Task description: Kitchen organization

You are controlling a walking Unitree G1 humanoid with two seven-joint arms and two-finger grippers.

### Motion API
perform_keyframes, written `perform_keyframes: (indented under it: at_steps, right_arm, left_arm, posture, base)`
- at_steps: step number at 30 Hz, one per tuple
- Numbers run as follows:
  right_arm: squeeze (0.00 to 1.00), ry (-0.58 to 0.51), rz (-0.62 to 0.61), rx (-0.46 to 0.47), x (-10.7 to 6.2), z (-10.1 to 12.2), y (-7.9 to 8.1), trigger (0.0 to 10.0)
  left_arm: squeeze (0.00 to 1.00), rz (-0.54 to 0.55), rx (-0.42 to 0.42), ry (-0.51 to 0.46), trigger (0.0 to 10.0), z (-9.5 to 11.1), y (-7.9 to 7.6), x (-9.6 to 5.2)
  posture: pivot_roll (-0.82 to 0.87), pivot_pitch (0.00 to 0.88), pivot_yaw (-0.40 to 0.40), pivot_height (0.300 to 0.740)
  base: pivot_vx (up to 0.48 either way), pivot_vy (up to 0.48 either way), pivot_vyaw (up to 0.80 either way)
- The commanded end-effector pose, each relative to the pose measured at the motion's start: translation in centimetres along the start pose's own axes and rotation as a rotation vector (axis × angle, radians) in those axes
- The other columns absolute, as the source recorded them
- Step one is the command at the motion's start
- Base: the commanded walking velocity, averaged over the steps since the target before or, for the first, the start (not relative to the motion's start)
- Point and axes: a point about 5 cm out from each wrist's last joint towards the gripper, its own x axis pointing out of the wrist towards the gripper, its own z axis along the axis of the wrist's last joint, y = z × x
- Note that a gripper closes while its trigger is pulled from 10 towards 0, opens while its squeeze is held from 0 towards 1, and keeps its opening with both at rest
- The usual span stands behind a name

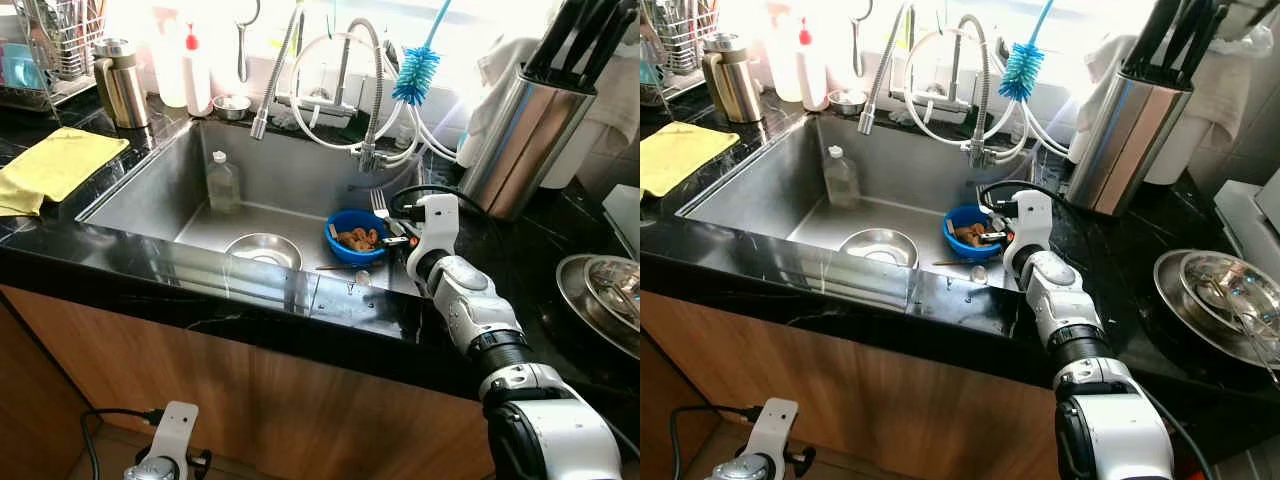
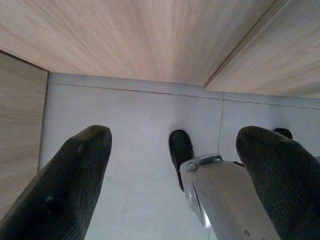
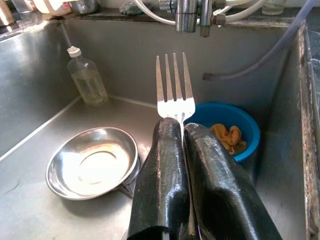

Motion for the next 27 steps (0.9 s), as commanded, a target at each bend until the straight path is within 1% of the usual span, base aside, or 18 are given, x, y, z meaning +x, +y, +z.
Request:
perform_keyframes:
  at_steps: [1,12,22,23,24,25,26,27]
  right_arm:
    - [0.0,-0.006,-0.01,0.004,0.06,0.39,-0.37,10.0]
    - [0.0,0.021,0.0,0.021,0.25,-0.17,-0.24,10.0]
    - [0.02,0.028,-0.004,0.039,0.41,-0.05,-0.23,10.0]
    - [0.65,0.031,-0.007,0.039,0.41,-0.1,-0.25,10.0]
    - [0.61,0.033,-0.009,0.038,0.41,-0.13,-0.26,10.0]
    - [0.55,0.034,-0.01,0.038,0.41,-0.16,-0.25,10.0]
    - [0.05,0.034,-0.01,0.037,0.41,-0.18,-0.26,10.0]
    - [0.05,0.034,-0.01,0.037,0.41,-0.18,-0.26,10.0]
  left_arm:
    - [0.0,-0.005,0.0,0.011,10.0,-0.23,-0.21,0.0]
    - [0.0,-0.002,-0.002,0.016,10.0,-0.39,-0.05,-0.04]
    - [0.0,-0.001,-0.002,0.015,10.0,-0.35,-0.02,-0.03]
    - [0.0,-0.001,-0.002,0.015,10.0,-0.36,-0.02,-0.04]
    - [0.0,-0.001,-0.002,0.016,10.0,-0.37,-0.01,-0.04]
    - [0.0,-0.001,-0.002,0.016,10.0,-0.38,0.0,-0.04]
    - [0.0,0.0,-0.002,0.017,10.0,-0.4,0.02,-0.05]
    - [0.0,0.0,-0.002,0.017,10.0,-0.4,0.02,-0.05]
  posture:
    - [0.2,0.0,-0.146,0.736]
    - [0.2,0.0,-0.144,0.736]
    - [0.2,0.0,-0.144,0.736]
    - [0.2,0.0,-0.144,0.736]
    - [0.2,0.0,-0.144,0.736]
    - [0.2,0.0,-0.143,0.736]
    - [0.2,0.0,-0.143,0.736]
    - [0.2,0.0,-0.143,0.736]
  base:
    - [0.0,0.0,0.0]
    - [0.0,0.0,0.0]
    - [0.0,0.0,0.0]
    - [0.0,0.0,0.0]
    - [0.0,0.0,0.0]
    - [0.0,0.0,0.0]
    - [0.0,0.0,0.0]
    - [0.0,0.0,0.0]
